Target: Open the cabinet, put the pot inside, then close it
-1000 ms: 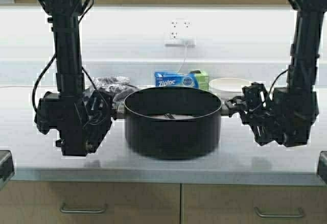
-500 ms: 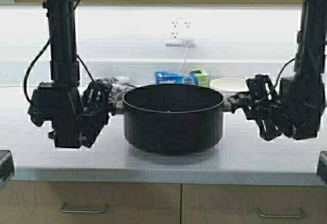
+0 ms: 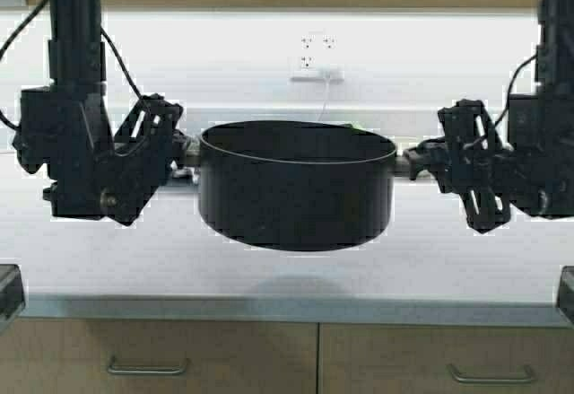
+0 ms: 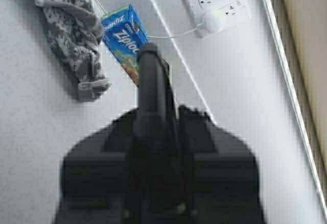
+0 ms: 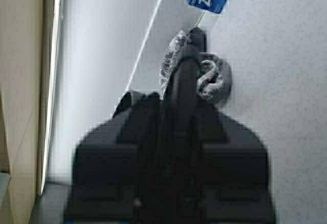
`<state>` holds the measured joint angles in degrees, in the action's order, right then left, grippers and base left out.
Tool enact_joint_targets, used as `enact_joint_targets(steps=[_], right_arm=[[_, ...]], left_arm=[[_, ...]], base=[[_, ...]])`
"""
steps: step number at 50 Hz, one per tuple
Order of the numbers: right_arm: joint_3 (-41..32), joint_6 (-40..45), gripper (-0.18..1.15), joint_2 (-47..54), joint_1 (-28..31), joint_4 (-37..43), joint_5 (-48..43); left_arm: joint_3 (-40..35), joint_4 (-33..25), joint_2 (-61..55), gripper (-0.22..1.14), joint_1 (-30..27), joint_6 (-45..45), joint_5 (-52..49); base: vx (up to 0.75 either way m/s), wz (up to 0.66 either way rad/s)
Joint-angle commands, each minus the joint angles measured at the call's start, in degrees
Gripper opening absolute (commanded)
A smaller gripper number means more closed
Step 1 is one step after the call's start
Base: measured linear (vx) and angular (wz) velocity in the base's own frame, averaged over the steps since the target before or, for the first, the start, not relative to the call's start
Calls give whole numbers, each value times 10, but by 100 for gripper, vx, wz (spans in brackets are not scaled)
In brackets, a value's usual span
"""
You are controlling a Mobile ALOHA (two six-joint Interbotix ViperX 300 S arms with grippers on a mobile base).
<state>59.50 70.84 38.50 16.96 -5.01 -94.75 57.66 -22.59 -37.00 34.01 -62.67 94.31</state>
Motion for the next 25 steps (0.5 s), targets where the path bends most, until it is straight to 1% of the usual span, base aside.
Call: enact_joint_targets(steps=[1,5,12,25], right_arm=[[57,-42,6,-89,63,13,-17],[88,-43,6,-127,79,28,-17],[132,-44,6,-193,99,46,-17],[196,-43,7,-303,127,58,-11]], left_arm=[[47,-7,72,2,47,52,4],[72,-25,107,2,68,53,4],[103,-78,167,2,114,63,4],[139,-175,255,2,234,127,-4]], base=[[0,0],[0,0],[0,0],[0,0]])
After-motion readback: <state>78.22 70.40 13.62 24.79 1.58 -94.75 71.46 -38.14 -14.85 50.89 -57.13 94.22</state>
